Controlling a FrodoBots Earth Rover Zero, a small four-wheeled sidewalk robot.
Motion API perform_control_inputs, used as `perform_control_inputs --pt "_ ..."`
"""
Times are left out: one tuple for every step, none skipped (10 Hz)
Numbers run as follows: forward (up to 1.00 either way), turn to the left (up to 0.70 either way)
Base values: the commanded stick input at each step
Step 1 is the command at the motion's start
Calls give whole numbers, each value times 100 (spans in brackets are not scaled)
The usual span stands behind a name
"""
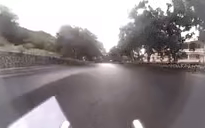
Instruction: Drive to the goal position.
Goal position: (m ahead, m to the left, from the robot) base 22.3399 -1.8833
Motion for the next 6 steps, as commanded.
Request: perform_control_inputs --pt "100 0" --pt "100 0" --pt "100 0" --pt "100 0" --pt "100 0" --pt "100 0"
